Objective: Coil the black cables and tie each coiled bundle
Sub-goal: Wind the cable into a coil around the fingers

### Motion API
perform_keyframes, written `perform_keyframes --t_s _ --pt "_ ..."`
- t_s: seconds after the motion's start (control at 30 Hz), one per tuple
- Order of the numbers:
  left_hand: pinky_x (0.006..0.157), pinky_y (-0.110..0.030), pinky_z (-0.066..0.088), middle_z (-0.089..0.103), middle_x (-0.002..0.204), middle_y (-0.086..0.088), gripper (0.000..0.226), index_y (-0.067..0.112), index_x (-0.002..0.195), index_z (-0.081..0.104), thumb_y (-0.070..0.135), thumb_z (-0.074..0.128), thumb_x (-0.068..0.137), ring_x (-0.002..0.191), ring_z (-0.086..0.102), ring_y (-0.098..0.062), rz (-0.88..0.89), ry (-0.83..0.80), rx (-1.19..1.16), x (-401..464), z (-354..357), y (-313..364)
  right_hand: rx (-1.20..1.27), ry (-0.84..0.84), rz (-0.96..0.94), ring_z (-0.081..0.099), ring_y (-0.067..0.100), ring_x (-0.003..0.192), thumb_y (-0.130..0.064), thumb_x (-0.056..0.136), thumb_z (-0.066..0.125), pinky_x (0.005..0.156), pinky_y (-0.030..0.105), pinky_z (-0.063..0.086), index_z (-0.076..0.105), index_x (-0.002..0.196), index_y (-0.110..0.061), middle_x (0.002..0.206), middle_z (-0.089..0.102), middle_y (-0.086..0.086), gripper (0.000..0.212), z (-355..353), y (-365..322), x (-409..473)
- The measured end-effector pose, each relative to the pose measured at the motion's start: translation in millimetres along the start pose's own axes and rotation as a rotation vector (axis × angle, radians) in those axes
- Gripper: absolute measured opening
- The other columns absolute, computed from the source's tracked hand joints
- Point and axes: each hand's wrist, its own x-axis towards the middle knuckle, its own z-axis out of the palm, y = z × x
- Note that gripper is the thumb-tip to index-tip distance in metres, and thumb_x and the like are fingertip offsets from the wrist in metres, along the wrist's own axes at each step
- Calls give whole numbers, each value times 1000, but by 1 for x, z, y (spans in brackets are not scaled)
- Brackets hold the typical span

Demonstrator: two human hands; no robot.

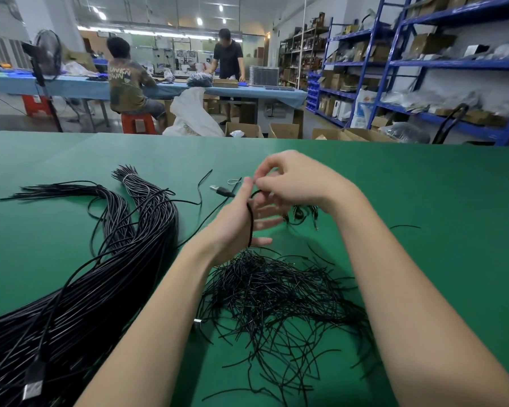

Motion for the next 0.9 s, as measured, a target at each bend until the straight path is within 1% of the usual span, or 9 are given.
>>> perform_keyframes --t_s 0.07,0.13,0.23,0.4,0.5,0.57,0.63,0.77,0.9 --pt "98 -45 48 73 99 -4 71 20 106 69 59 10 104 105 63 -20 77 97 -162 0 -4 1 244 -30 0 61 12 57 -10 100 57 53 21 51 64 100 -12 76 74 2 7 17 10 -10" --pt "91 -36 52 72 112 -11 74 11 117 67 57 10 105 99 65 -20 131 127 -323 0 -10 3 423 -74 -6 60 11 58 -12 103 56 56 19 51 63 100 -10 75 72 2 7 31 27 -20" --pt "102 -34 49 66 127 -21 79 -1 124 61 56 10 105 119 64 -26 184 81 -525 1 -13 4 542 -129 3 63 12 67 -17 106 53 65 21 53 65 98 -11 74 67 0 15 51 54 -32" --pt "99 -47 53 62 133 -22 78 -5 132 53 56 12 105 122 61 -38 236 -73 -623 -5 -16 6 408 -119 -21 64 14 71 -39 104 55 76 27 52 69 79 -19 63 60 -6 35 62 75 -28" --pt "96 -50 55 60 136 -20 78 -3 134 53 57 13 104 123 60 -41 240 -158 -570 -11 -25 11 89 -81 5 57 9 60 -85 75 55 73 33 49 67 63 -22 61 61 -5 65 53 84 -21" --pt "94 -50 55 60 136 -22 79 -2 133 56 58 13 104 121 60 -44 190 -207 -460 -14 -28 13 -22 -51 -16 42 9 55 -91 61 61 64 33 36 64 66 -14 58 49 -6 78 42 89 -14" --pt "94 -50 56 61 133 -25 80 0 129 63 59 15 103 117 63 -44 126 -257 -356 -17 -26 13 -43 -133 -46 41 10 61 -79 59 72 67 34 35 68 72 -14 63 48 -8 66 27 88 -5" --pt "94 -52 56 65 127 -26 80 3 119 71 58 15 104 118 65 -35 65 -312 -284 -18 -25 14 -103 -332 -8 69 17 101 -56 63 75 104 39 48 81 93 -23 98 78 -5 45 7 77 12" --pt "94 -49 56 66 124 -26 84 0 115 72 57 12 104 114 66 -39 9 -329 -157 -18 -29 14 -225 -388 -22 51 19 70 -50 76 71 74 34 42 75 76 -31 72 64 -9 20 -3 70 25"
